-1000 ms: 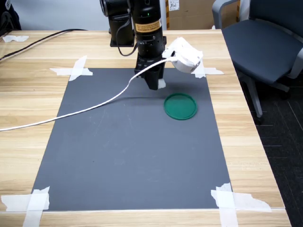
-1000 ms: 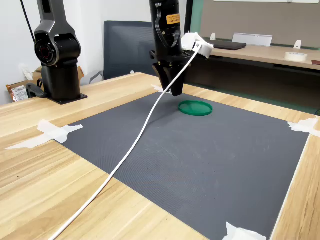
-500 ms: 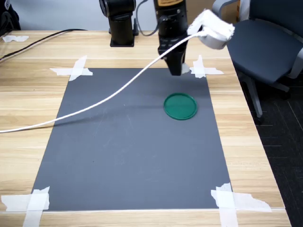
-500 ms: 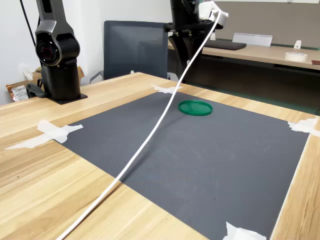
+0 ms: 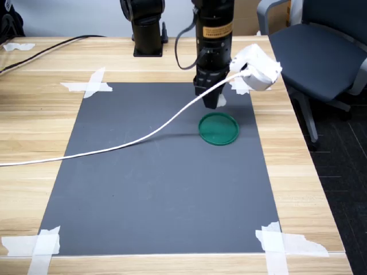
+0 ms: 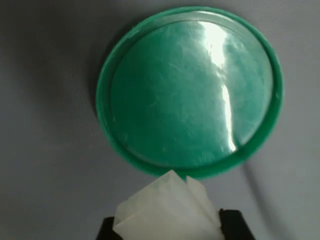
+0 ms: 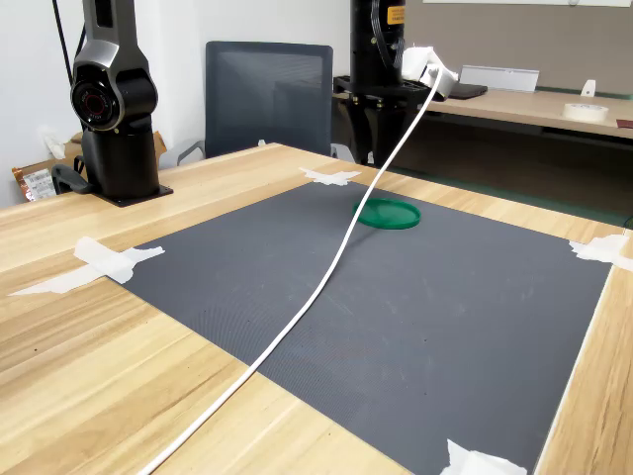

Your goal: Grasp a white terminal and put it in the green lid.

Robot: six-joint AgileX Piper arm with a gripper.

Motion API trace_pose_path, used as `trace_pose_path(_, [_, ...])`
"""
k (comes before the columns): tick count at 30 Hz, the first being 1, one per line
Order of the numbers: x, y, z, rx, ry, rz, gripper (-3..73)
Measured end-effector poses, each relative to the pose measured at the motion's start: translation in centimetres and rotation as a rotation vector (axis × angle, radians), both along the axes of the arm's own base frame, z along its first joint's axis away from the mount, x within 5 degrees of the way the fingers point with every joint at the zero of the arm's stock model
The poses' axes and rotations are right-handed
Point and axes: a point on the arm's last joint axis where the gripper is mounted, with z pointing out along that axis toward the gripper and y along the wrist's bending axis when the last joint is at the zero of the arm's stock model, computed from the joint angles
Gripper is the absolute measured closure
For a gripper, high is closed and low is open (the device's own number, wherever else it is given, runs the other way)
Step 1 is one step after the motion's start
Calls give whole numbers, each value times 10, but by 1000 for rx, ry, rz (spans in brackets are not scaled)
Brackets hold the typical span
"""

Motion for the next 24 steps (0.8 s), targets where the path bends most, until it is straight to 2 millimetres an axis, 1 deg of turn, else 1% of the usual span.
trace_pose_path(6, [7, 4, -14, -10, 15, 4, 359])
trace_pose_path(15, [8, 5, -15, -13, 3, 51, 352])
trace_pose_path(17, [8, 5, -15, -12, 2, 52, 309])
trace_pose_path(21, [8, 5, -15, -12, 0, 51, 183])
trace_pose_path(24, [8, 5, -15, -12, 0, 51, 135])
